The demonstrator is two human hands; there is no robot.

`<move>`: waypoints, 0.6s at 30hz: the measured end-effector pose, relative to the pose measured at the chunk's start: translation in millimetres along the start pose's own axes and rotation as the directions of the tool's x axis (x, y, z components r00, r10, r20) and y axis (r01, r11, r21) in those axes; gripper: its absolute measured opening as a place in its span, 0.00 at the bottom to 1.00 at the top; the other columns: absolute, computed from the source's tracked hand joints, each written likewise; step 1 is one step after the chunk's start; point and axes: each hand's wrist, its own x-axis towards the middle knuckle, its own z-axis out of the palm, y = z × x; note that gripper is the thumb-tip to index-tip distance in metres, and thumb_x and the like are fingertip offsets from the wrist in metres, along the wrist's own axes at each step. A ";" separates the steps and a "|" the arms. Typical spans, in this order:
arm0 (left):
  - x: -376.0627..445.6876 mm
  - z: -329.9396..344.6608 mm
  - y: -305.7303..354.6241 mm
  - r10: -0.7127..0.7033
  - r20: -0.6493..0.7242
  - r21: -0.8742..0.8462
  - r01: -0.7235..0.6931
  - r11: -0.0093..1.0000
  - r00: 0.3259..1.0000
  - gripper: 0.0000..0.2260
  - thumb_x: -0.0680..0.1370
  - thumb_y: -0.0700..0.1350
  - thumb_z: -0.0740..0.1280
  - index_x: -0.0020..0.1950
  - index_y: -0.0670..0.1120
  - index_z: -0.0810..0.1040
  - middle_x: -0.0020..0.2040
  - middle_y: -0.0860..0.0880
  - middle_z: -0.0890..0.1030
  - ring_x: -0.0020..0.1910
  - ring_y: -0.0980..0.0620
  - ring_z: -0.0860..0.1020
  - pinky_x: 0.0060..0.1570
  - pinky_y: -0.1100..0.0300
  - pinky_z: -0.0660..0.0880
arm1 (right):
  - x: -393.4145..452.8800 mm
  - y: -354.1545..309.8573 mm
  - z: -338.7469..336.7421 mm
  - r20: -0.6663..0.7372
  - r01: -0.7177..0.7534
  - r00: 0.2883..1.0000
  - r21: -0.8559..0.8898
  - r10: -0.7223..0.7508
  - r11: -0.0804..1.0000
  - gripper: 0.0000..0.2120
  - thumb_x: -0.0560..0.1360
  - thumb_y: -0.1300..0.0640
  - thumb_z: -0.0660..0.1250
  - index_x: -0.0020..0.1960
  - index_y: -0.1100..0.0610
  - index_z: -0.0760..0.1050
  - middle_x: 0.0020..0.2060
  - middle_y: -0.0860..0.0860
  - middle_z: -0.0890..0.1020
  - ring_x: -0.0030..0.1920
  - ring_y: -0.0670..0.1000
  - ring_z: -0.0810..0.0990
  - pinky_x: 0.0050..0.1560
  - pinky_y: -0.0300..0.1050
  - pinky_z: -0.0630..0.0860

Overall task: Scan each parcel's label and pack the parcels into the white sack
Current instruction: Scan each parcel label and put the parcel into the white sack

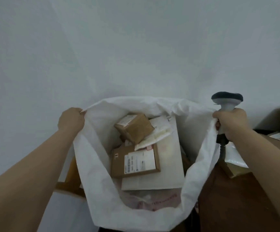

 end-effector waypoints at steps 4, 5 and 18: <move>-1.6 -14.9 23.2 0.073 -0.124 0.151 -0.054 0.987 0.990 0.14 0.82 0.49 0.59 0.61 0.44 0.78 0.58 0.37 0.78 0.55 0.36 0.77 0.50 0.48 0.73 | -5.8 -2.0 -5.3 -0.018 0.035 0.999 0.026 -0.035 0.999 0.05 0.71 0.66 0.69 0.42 0.60 0.73 0.30 0.57 0.73 0.28 0.55 0.73 0.34 0.47 0.73; -7.2 -11.8 37.8 0.098 -0.149 0.205 -0.066 0.976 0.984 0.16 0.81 0.51 0.62 0.66 0.46 0.73 0.62 0.38 0.74 0.59 0.36 0.74 0.52 0.46 0.72 | -6.5 -2.4 -4.8 -0.009 0.041 0.999 0.032 -0.041 0.999 0.06 0.70 0.66 0.69 0.41 0.60 0.72 0.29 0.57 0.72 0.27 0.54 0.72 0.34 0.46 0.72; -143.6 153.1 159.2 0.680 0.643 -0.026 -0.877 0.481 0.353 0.23 0.77 0.67 0.58 0.71 0.63 0.68 0.80 0.53 0.42 0.77 0.45 0.32 0.68 0.26 0.38 | -6.0 6.6 -8.4 0.007 0.048 0.999 0.049 -0.048 0.998 0.09 0.73 0.66 0.67 0.39 0.58 0.69 0.30 0.55 0.71 0.28 0.51 0.71 0.32 0.43 0.73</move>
